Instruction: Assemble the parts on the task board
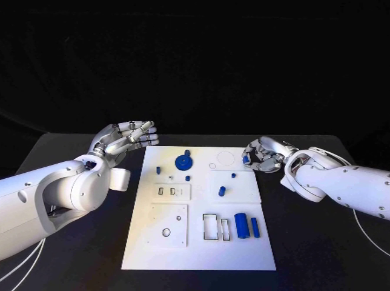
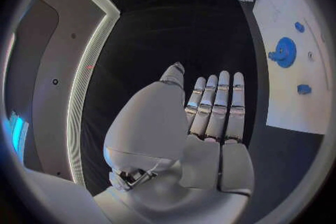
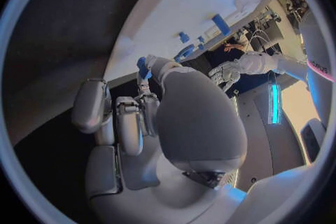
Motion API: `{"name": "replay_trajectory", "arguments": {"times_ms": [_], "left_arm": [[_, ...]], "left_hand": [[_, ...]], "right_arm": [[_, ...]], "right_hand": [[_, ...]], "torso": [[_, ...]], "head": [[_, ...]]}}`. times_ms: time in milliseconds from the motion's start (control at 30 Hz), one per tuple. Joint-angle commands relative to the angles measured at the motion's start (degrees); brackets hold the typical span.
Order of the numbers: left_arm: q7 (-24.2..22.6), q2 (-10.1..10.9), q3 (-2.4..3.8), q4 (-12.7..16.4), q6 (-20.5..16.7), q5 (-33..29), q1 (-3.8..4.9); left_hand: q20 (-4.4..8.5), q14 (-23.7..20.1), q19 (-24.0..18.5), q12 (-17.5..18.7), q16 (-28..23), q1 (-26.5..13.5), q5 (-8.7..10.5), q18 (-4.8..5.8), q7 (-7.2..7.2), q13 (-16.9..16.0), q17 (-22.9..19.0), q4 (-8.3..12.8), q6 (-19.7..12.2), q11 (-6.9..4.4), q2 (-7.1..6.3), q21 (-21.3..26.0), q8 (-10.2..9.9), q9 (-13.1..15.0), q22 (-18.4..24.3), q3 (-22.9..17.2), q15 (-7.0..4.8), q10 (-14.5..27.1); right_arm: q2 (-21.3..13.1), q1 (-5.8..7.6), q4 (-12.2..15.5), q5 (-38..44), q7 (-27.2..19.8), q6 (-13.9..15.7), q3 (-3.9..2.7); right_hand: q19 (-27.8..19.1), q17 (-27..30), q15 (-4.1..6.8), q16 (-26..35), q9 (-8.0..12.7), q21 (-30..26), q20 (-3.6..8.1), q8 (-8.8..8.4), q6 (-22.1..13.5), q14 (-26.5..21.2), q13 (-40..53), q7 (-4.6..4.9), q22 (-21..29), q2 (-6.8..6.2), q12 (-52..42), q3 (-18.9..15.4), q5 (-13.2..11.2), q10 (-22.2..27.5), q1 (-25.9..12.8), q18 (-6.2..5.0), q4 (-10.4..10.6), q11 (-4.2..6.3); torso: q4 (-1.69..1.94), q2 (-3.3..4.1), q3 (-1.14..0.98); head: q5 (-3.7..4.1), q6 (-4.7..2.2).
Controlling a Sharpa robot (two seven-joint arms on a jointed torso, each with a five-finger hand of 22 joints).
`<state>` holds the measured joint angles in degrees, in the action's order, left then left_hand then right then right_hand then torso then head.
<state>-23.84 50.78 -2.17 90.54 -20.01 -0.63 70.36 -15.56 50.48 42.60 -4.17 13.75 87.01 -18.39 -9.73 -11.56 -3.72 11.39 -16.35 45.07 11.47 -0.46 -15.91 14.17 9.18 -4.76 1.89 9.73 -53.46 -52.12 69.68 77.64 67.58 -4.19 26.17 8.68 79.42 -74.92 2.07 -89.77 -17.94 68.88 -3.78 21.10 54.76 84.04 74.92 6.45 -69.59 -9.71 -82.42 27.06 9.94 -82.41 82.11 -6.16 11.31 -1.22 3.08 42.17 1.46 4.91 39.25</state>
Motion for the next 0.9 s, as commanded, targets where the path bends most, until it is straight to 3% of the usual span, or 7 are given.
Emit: {"name": "replay_trajectory", "arguments": {"times_ms": [33, 267, 467, 633, 733, 900], "left_arm": [[-0.3, -0.1, 0.04, 0.1, 0.9, -0.1, 0.03], [-0.4, -0.2, 0.04, 0.0, 0.8, -0.1, 0.03], [-0.3, -0.4, 0.04, -0.2, 0.9, -0.1, 0.03], [-0.3, -0.6, 0.04, -0.4, 1.0, -0.1, 0.03], [-0.3, -0.7, 0.04, -0.6, 1.0, -0.1, 0.03], [-0.3, -0.8, 0.04, -0.6, 1.0, -0.1, 0.03]], "left_hand": [[-0.22, 0.0, -0.1, -0.3, 0.4, 0.0, -0.34, -0.59, -2.04, 0.0, 0.1, 0.1, -0.4, 0.3, 0.51, 0.1, 0.1, 0.1, 0.1, 0.0, -0.07, 0.1], [-0.22, -0.1, -0.1, -0.3, 0.4, 0.0, -0.33, -0.59, -2.08, 0.0, 0.1, 0.1, -0.4, 0.24, 0.53, 0.1, 0.1, 0.1, 0.1, 0.0, -0.08, 0.1], [-0.22, -0.1, -0.1, -0.3, 0.4, 0.0, -0.32, -0.59, -2.08, 0.0, 0.1, 0.1, -0.4, 0.23, 0.54, 0.1, 0.1, 0.1, 0.1, 0.0, -0.08, 0.1], [-0.22, -0.1, -0.1, -0.3, 0.4, 0.0, -0.32, -0.59, -2.08, 0.0, 0.1, 0.1, -0.4, 0.23, 0.54, 0.1, 0.1, 0.1, 0.1, 0.0, -0.08, 0.1], [-0.22, -0.1, -0.1, -0.3, 0.4, 0.0, -0.32, -0.59, -2.08, 0.0, 0.1, 0.1, -0.4, 0.23, 0.54, 0.1, 0.1, 0.1, 0.1, 0.0, -0.08, 0.1], [-0.22, -0.1, -0.1, -0.3, 0.4, 0.0, -0.32, -0.59, -2.08, 0.0, 0.1, 0.1, -0.4, 0.23, 0.54, 0.1, 0.1, 0.1, 0.1, 0.0, -0.08, 0.1]], "right_arm": [[-0.3, 0.7, 2.0, -0.8, 3.3, 1.4, -0.13], [0.5, 3.08, 8.6, 0.9, 13.8, 1.1, -0.19], [4.2, 3.8, 12.6, 3.2, 19.2, 1.0, -0.19], [8.6, 3.9, 13.7, 5.5, 22.2, 0.2, -0.1], [11.4, 3.76, 13.1, 7.4, 23.6, -0.1, -0.01], [14.8, 3.14, 12.0, 9.9, 25.0, -0.5, 0.11]], "right_hand": [[0.3, -15.1, 0.43, -0.2, -1.0, 0.0, 0.13, 0.62, 0.8, 6.0, 4.7, -0.68, 0.1, 0.39, -0.1, 0.3, -0.2, -0.2, -0.2, 0.74, 0.0, -0.04], [0.3, -15.1, 0.45, -0.2, -1.2, -0.2, 0.19, 0.56, 0.8, 6.0, 4.5, -0.71, 0.1, 0.18, 0.1, 0.9, -0.9, -0.2, -1.1, 0.73, -0.3, -0.03], [0.4, -15.1, 0.6, -0.2, -1.5, 0.0, 0.29, 0.92, 1.5, 6.0, 4.7, -1.04, -0.2, 0.21, 0.0, 1.3, -0.9, -0.4, -1.7, 0.77, -0.4, 0.2], [0.4, -15.1, 0.67, -0.2, -1.6, 0.0, 0.33, 1.02, 1.7, 6.0, 4.6, -1.12, -0.2, 0.19, 0.1, 1.4, -0.8, -0.3, -1.8, 0.76, -0.5, 0.28], [0.4, -15.1, 0.68, -0.2, -1.6, -0.1, 0.34, 1.02, 1.7, 6.0, 4.5, -1.13, -0.1, 0.16, 0.2, 1.4, -0.8, -0.2, -1.9, 0.74, -0.5, 0.29], [0.3, -15.1, 0.7, -0.2, -1.6, -0.2, 0.36, 1.01, 1.7, 6.0, 4.4, -1.15, -0.1, 0.06, 0.2, 1.5, -0.8, -0.2, -1.9, 0.72, -0.6, 0.32]], "torso": [[-0.02, -0.12, 0.1], [0.0, -0.16, 0.11], [0.13, -0.13, 0.18], [0.27, -0.14, 0.26], [0.33, -0.2, 0.36], [0.28, -0.12, 0.33]], "head": [[0.0, -0.07], [-0.51, 0.02], [-1.02, 0.01], [-1.27, 0.18], [-1.4, 0.26], [-1.87, 0.31]]}}
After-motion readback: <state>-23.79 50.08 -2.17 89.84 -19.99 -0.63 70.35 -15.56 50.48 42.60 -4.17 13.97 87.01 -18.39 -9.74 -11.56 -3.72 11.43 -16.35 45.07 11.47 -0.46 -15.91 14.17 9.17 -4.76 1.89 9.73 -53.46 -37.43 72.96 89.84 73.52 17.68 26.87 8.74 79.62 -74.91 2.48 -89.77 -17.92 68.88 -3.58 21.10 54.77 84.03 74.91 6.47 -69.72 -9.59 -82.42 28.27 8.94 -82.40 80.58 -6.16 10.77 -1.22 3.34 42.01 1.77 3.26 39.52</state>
